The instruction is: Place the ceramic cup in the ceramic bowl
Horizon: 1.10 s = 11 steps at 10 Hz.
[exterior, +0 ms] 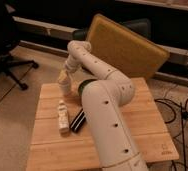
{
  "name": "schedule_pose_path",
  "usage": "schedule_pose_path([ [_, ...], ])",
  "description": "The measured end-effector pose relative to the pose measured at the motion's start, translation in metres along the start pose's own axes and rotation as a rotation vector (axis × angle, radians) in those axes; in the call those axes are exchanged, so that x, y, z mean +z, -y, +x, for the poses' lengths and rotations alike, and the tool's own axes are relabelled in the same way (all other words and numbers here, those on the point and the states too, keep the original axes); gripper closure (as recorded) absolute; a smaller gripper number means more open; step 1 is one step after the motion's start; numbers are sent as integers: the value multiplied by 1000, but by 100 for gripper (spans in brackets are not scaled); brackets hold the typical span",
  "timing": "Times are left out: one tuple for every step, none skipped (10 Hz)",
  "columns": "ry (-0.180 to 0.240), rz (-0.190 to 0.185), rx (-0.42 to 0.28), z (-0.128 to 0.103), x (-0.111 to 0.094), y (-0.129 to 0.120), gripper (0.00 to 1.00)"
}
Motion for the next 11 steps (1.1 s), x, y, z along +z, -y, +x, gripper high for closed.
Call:
schedule_pose_path([
  [-7, -1, -1, 0, 1, 2, 37],
  [-21, -10, -1, 2, 4, 0, 42],
  [-44, -22, -5, 7, 9, -2, 52],
  [-67, -30, -7, 11, 13, -4, 62],
  [-86, -32, -8, 13, 16, -3, 74],
  [-94, -30, -9, 13, 16, -2, 82],
  [-96, -22, -11, 11, 15, -1, 92],
  [-92, -9, -15, 5, 10, 2, 99],
  [-86, 7, -19, -2, 3, 4, 100],
  [-85, 23, -20, -8, -6, 5, 100],
  [-75, 49, -26, -21, -24, 3, 100],
])
